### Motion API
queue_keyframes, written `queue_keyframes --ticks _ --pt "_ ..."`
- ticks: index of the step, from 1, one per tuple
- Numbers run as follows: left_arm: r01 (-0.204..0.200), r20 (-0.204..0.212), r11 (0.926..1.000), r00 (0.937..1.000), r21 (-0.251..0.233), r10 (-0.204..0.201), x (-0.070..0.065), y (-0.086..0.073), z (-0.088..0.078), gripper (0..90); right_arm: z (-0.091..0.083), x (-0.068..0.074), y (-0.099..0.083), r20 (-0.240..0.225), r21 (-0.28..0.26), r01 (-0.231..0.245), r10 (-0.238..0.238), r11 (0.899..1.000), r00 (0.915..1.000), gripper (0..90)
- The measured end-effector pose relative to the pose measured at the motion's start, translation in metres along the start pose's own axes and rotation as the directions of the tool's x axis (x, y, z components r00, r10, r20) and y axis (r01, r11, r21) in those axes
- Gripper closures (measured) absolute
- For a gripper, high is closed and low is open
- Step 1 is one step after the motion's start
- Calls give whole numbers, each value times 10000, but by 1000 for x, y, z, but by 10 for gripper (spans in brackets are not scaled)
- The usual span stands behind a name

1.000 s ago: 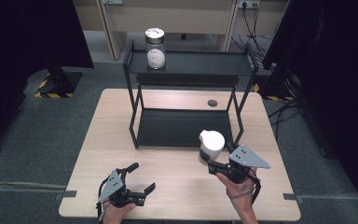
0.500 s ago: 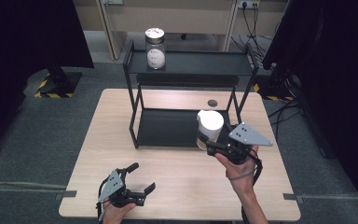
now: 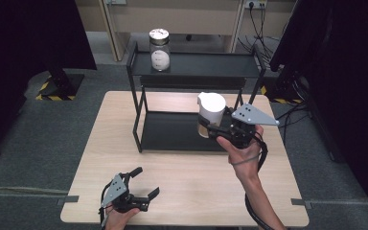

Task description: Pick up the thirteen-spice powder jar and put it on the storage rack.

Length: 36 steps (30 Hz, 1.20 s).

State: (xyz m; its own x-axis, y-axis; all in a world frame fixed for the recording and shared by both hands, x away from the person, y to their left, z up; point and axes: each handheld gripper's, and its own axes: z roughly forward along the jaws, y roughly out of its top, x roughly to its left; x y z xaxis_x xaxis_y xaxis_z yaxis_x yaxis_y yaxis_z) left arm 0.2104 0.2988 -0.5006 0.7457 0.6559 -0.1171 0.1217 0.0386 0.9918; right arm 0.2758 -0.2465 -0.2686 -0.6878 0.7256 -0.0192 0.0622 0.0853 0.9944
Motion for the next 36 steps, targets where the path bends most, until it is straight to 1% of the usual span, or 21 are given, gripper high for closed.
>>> queue_keyframes --ticks 4,11,14,20,30,34,36 --pt "26 -7 10000 10000 7 -26 0 0 0 4 5 -1 9 -48 -4 -9 9 10000 10000 308" --pt "54 -19 10000 10000 47 -53 1 0 0 4 16 -2 31 -122 -31 46 -46 10000 9999 308" --pt "84 -29 10000 10000 43 -84 2 0 0 4 22 -5 41 -182 -89 -41 40 10000 9998 308" --pt "82 -42 9999 10000 61 -82 2 0 0 4 32 -8 59 -137 -135 -148 146 9998 9998 308" --pt "131 -66 9999 9999 51 -131 2 0 1 5 53 -13 90 254 -140 -99 103 9999 9996 308" --pt "171 -75 9998 9998 57 -170 3 0 0 5 63 -19 100 388 -224 -241 250 9995 9989 308" --pt "171 -78 9998 9998 60 -171 3 0 0 5 68 -21 106 538 -239 -281 293 9993 9981 308"
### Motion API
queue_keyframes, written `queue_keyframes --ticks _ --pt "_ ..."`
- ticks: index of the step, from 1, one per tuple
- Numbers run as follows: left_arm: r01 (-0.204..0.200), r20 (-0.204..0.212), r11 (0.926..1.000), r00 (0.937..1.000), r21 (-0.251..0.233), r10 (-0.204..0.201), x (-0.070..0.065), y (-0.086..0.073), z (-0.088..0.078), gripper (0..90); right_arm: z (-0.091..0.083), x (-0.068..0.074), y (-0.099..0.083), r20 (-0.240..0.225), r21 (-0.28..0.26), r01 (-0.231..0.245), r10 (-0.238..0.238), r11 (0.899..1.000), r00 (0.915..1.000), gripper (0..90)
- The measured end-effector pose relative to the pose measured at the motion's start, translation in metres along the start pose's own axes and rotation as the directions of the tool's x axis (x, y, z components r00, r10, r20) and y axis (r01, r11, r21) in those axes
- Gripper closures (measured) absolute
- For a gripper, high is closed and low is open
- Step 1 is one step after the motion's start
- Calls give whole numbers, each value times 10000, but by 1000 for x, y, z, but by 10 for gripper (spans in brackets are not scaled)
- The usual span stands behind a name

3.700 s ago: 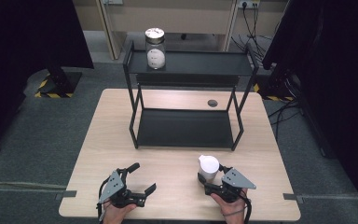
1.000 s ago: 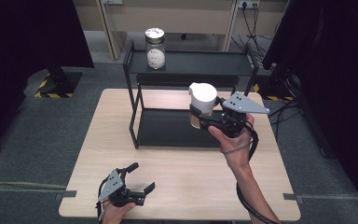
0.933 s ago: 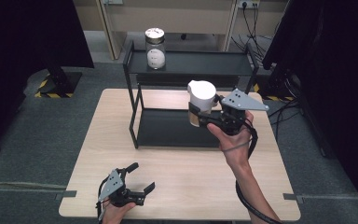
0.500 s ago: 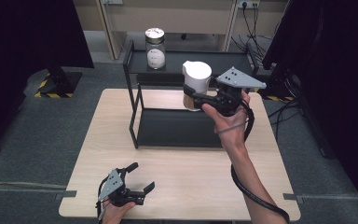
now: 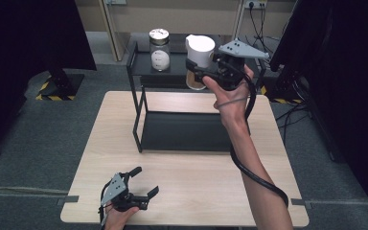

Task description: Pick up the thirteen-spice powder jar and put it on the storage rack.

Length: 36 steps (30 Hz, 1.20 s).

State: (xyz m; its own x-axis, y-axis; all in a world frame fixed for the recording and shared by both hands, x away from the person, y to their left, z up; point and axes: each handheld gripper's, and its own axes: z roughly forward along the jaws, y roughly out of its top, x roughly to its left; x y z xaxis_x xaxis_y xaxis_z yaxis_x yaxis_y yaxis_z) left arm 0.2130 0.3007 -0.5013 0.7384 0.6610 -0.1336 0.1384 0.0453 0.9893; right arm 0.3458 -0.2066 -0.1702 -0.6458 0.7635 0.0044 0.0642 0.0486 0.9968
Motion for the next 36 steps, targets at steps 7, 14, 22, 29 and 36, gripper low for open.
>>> queue_keyframes --ticks 7,14,22,29,36 --pt "25 -43 10000 10000 -27 -25 0 0 0 5 21 -7 13 525 -32 -69 71 10000 9986 308" --pt "29 -62 10000 10000 -40 -29 0 0 0 5 45 -11 21 1070 149 98 -114 9998 9942 308" --pt "9 -88 10000 10000 -70 -10 0 0 -1 6 67 -15 19 1420 322 -57 11 9995 9899 308" --pt "-30 -41 10000 10000 -30 29 -1 0 -1 6 77 -18 12 1545 424 -183 116 9989 9879 308" --pt "-4 -53 10000 10000 -24 3 0 0 -1 6 82 -22 4 1530 408 -321 255 9987 9879 308"
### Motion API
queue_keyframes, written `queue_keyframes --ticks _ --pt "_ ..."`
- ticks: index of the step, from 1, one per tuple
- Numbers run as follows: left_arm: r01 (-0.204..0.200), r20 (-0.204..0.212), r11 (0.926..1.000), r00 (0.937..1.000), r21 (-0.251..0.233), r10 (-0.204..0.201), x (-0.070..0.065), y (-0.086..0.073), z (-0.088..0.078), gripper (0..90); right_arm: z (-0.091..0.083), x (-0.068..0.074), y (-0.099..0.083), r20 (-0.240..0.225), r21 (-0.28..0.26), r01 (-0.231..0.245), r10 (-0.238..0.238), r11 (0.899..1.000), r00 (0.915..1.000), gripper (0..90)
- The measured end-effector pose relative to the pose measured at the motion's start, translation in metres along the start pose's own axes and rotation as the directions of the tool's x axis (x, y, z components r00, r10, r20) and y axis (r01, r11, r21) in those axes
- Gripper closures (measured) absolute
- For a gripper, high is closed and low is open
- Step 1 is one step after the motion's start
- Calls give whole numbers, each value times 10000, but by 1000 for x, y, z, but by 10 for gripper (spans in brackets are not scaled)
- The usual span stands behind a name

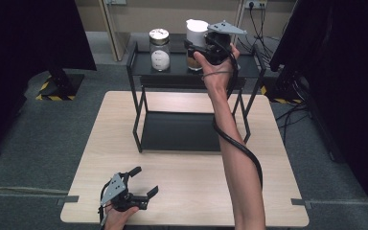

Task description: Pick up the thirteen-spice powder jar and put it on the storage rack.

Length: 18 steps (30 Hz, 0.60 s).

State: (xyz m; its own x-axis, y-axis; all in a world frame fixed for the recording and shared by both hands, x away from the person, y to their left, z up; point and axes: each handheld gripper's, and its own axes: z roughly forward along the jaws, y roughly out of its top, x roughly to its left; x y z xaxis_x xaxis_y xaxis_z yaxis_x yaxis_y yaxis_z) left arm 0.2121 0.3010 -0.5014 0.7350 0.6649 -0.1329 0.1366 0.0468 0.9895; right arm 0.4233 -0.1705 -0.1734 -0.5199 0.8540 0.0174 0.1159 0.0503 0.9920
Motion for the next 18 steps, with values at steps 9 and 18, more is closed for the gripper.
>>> queue_keyframes --ticks 9,18 --pt "8 18 10000 10000 1 -8 -1 -1 0 6 3 -2 -9 -48 -198 54 -55 9998 10000 306" --pt "-35 35 10000 10000 29 35 -1 -1 0 6 -3 3 -12 289 -263 -120 127 9996 9995 47"
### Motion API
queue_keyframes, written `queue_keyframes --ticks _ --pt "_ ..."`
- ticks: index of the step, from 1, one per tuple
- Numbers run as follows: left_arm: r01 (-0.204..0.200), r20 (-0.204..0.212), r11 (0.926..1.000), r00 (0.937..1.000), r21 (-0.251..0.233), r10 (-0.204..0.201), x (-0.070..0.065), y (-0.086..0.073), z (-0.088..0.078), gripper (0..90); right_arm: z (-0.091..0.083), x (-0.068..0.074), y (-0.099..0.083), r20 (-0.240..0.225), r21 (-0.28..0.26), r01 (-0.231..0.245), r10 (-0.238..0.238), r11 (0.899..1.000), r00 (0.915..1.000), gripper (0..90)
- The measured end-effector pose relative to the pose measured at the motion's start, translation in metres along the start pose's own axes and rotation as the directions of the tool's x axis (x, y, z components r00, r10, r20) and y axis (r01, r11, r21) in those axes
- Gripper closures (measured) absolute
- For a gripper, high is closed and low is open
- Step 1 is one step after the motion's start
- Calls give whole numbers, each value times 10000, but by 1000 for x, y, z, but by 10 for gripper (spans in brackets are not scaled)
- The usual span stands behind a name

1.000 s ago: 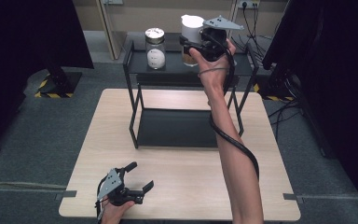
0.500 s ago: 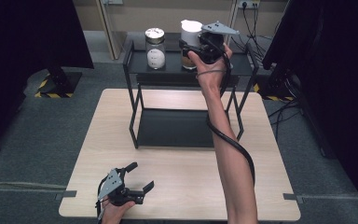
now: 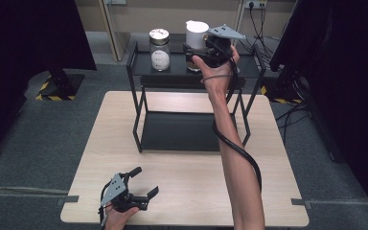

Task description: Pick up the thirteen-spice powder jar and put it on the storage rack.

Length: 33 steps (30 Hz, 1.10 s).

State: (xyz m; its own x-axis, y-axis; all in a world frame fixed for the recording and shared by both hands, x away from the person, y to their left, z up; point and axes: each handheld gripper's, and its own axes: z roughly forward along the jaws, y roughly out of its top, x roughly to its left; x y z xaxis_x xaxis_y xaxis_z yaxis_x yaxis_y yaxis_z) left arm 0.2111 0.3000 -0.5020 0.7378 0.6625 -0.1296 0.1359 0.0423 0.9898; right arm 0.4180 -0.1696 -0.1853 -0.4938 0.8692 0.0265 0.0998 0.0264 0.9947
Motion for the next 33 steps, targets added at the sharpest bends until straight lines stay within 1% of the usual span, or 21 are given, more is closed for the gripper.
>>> queue_keyframes --ticks 3,8,10,17,22,24,33 --pt "-24 8 10000 10000 4 24 -1 0 0 6 -9 -1 -4 -20 -224 -140 140 9997 9999 10" --pt "-80 24 10000 10000 -4 80 -2 0 0 6 -25 -8 -11 -277 -445 -149 136 9989 9995 5" --pt "-136 33 9999 9999 4 136 -2 0 0 6 -31 -12 -15 -459 -556 -247 222 9981 9987 3" --pt "-178 6 9998 9998 -13 178 -3 0 -1 6 -53 -22 -28 -889 -772 -255 185 9967 9959 3" --pt "-172 -8 9999 9999 -13 172 -3 1 -1 6 -68 -24 -39 -1048 -896 -106 11 9959 9945 3" --pt "-178 -14 9998 9998 -19 178 -3 1 -1 6 -73 -24 -45 -1174 -952 -126 14 9954 9931 3" --pt "-223 -64 9997 9997 -37 222 -3 1 -2 6 -88 -19 -66 -1553 -1192 -87 -100 9928 9878 3"
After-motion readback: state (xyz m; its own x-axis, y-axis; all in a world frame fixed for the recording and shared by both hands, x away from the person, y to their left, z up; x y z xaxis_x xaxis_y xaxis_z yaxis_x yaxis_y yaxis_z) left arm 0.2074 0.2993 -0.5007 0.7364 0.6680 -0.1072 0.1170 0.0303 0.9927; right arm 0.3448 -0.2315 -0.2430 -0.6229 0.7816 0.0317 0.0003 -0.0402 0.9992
